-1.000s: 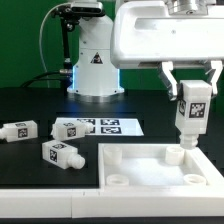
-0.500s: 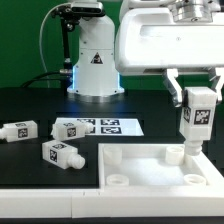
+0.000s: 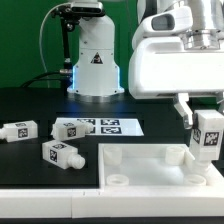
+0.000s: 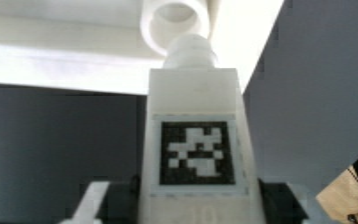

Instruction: Assemble square table

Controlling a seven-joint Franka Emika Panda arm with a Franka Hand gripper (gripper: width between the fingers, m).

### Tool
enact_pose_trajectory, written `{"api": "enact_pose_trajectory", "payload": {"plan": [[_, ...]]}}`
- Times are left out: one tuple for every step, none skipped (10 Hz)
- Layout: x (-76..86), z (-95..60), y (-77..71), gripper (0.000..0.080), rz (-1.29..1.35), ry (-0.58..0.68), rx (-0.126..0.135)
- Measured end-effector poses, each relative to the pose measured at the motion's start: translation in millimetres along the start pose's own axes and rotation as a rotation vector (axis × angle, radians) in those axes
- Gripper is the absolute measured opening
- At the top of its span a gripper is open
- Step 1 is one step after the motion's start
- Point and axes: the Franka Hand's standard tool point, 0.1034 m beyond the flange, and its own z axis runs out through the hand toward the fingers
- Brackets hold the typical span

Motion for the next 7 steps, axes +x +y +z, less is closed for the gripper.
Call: {"api": "enact_pose_trajectory", "payload": {"plan": [[-1.0,0.5,1.4,0.0287,-0.004,-0.002,-0.001],[-0.8,0.6,5.7,0.0287,-0.006,-0.002,-0.005],[-1.5,1.3,9.1,0.0287,-0.007,-0.004,-0.008],[-3.4,3.2,9.3,0.0287,-0.008,-0.007,-0.008],[-5.0,5.7,9.3,0.0287,-0.008,-0.011,-0.009],[-5.4,7.8,8.9,0.0287,-0.009,-0.012,-0.009],[-6.6,9.9,7.4,0.0287,-0.011,-0.015,-0.008]]}}
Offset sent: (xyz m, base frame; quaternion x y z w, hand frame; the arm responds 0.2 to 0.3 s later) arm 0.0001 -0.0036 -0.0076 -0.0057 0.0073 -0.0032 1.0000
